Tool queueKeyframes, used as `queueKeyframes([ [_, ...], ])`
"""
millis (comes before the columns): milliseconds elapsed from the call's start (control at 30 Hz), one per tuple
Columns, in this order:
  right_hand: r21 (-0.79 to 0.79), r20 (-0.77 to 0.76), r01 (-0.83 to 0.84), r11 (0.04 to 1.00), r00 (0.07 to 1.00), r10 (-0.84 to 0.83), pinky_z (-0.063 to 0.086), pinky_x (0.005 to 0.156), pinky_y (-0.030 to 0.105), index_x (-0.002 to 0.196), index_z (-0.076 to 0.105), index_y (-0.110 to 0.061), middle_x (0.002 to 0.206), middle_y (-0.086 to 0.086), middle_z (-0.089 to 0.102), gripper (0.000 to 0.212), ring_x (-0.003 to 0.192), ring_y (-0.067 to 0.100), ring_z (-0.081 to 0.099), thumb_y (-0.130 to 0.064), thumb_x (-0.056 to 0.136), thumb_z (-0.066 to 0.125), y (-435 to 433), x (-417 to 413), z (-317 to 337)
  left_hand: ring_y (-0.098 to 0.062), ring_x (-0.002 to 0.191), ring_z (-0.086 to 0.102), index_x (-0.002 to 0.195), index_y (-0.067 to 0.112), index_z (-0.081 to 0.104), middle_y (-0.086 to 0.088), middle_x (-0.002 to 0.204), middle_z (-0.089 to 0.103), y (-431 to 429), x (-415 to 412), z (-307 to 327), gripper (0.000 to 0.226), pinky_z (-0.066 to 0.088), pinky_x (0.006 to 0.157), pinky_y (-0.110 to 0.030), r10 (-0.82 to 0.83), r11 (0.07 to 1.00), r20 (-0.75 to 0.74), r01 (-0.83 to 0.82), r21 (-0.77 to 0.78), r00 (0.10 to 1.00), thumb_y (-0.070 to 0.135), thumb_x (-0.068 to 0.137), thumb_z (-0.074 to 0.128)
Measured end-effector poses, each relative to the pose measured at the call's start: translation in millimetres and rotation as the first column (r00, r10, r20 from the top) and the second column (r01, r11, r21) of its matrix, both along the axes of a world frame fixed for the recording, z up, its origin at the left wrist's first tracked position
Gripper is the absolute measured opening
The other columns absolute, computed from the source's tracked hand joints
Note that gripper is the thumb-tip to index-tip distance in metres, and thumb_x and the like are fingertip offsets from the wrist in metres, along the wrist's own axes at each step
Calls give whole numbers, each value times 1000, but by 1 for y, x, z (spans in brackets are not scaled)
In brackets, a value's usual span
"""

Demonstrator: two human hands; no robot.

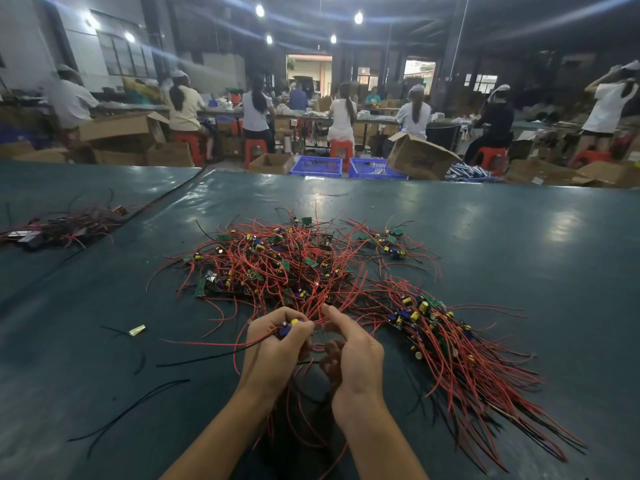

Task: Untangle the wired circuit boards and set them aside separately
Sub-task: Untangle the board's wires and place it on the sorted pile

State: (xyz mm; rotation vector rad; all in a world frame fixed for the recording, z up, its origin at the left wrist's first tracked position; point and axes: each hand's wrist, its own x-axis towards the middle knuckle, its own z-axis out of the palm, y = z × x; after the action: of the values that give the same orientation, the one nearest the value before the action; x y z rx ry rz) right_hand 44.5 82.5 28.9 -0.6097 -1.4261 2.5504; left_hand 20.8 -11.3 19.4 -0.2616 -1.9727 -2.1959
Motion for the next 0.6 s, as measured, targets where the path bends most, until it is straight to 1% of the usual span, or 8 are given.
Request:
queueKeyframes([
  [33,-1,12,19,1000,1000,-19,48,63,35,76,81,-20,70,4,68,8,66,24,55,-23,81,76,5,-1,1,-11,46,49,59,8,62,-3,49,54,0,0,0,30,41,44,-21,-11,1000,2,11,10,1000,-8,84,60],
  [100,3,20,61,998,998,-61,41,50,25,70,81,-20,60,-5,62,11,52,12,47,-21,81,77,13,-3,3,-11,46,49,59,7,61,-5,49,54,1,0,0,29,42,44,-21,-32,999,1,32,24,999,-9,84,58],
  [167,-4,17,92,996,996,-92,33,42,20,66,80,-21,53,-9,57,16,42,5,40,-17,82,76,17,-4,5,-11,44,48,59,6,60,-5,48,53,3,1,0,31,42,44,-20,-43,999,7,43,32,999,-10,85,58],
  [267,-22,-7,115,993,993,-115,32,41,21,66,80,-22,51,-10,56,20,39,4,38,-14,84,74,19,-4,6,-11,43,46,57,6,59,-5,47,51,4,3,1,32,40,43,-20,-45,998,19,44,52,999,-9,85,57],
  [333,-62,-19,127,990,992,-128,31,39,21,71,80,-17,50,-8,52,17,39,5,36,-13,85,73,22,-5,7,-11,43,45,56,6,58,-5,46,50,3,3,2,32,39,43,-20,-38,997,23,36,70,999,-9,84,57],
  [400,-102,-13,148,984,989,-150,30,36,20,73,80,-13,52,-7,52,15,38,5,35,-12,86,72,26,-6,6,-11,43,44,55,5,58,-5,46,49,2,3,4,33,38,43,-21,-37,997,21,36,63,999,-11,84,57],
  [500,-159,-16,191,969,981,-196,27,33,19,74,78,-11,55,-5,50,19,35,4,33,-14,90,68,34,-7,8,-11,42,44,53,8,58,-5,46,49,1,4,7,36,37,43,-21,-66,997,21,65,48,998,-12,84,56],
  [600,-206,-7,247,947,967,-253,28,34,19,81,75,-9,58,-4,49,13,36,5,33,-14,91,66,43,-8,9,-12,42,44,52,11,59,-5,46,49,1,6,9,40,38,43,-20,-93,996,23,92,18,995,-12,84,56],
])
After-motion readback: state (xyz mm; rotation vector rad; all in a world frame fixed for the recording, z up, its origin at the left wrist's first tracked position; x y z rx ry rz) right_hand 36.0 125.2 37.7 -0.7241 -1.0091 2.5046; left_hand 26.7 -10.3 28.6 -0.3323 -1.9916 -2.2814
